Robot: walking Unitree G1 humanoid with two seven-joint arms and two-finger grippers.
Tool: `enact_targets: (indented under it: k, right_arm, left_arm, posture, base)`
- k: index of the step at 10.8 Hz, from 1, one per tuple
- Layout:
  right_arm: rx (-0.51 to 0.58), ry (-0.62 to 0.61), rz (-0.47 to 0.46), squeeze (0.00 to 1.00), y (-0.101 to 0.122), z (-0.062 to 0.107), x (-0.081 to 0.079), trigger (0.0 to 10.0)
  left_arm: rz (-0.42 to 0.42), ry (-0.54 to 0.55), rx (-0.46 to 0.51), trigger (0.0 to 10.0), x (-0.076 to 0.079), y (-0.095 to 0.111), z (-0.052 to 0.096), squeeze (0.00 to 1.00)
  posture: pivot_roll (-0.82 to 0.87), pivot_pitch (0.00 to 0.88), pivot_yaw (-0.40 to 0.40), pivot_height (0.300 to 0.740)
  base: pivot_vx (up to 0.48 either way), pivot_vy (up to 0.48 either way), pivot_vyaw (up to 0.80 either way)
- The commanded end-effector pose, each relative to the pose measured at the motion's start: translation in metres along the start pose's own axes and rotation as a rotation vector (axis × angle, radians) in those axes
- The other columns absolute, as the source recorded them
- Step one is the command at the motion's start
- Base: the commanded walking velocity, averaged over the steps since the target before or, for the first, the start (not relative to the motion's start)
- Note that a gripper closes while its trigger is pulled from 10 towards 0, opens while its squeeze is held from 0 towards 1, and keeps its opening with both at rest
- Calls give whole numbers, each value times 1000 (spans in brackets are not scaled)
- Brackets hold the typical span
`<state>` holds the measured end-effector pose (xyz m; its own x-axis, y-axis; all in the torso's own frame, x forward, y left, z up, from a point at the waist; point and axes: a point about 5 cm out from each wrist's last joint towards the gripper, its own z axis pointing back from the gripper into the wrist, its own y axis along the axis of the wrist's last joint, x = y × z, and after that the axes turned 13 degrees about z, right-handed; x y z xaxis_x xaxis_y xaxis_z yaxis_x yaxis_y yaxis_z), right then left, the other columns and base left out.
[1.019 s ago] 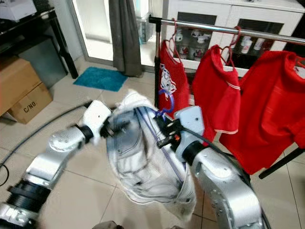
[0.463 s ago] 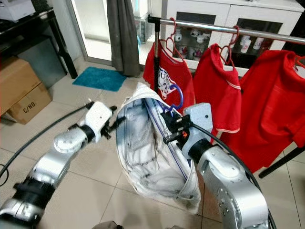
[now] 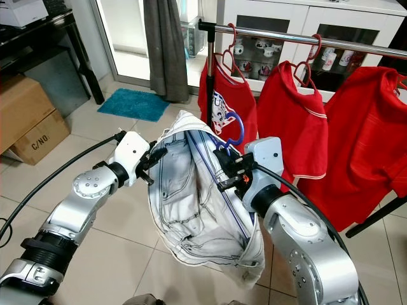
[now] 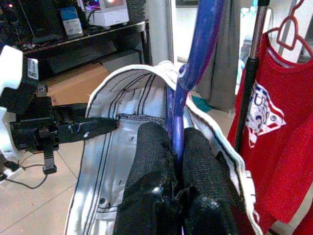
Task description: Hang hanger
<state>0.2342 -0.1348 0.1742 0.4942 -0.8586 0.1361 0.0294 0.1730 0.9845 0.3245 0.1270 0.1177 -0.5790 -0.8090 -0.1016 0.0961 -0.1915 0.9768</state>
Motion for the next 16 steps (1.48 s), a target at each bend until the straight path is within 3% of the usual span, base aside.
enact_targets:
  k: [1,7,9,11,13,14,15,16]
  right_arm:
    - [69,14,12,0,14,-1,0,0]
    - [60,30,25,0,12,-1,0,0]
    - [-21,99,148,0,4,3,1,0]
    - [-81,159,211,0,-3,8,7,0]
    - [-147,357,284,0,-11,20,0,0]
    - [-206,506,293,0,-18,34,-5,0]
    - [-225,551,285,0,-20,39,-6,0]
    - [-235,608,260,0,-22,46,-5,0]
  left_arm:
    - [14,-4,13,0,-2,3,-2,0]
    - [59,14,17,0,-9,3,1,0]
    - [78,35,50,0,-23,15,4,0]
    - [100,39,83,0,-39,31,9,0]
    - [106,25,96,0,-52,45,13,0]
    - [148,31,121,0,-65,59,15,0]
    - [181,32,137,0,-71,65,15,0]
    - [270,65,169,0,-87,73,16,0]
  posture:
    - [-37,0,25,723]
    - [-38,0,16,723]
    - [-45,0,10,723]
    - [-47,0,12,723]
    - [-46,0,12,723]
    - [-41,0,9,723]
    - [-40,0,9,723]
    - [-39,0,9,723]
  base:
    - [0,0,0]
    - [0,0,0]
    - [0,0,0]
    - [0,0,0]
    - [0,0,0]
    - [0,0,0]
    - [0,0,0]
    - [0,0,0]
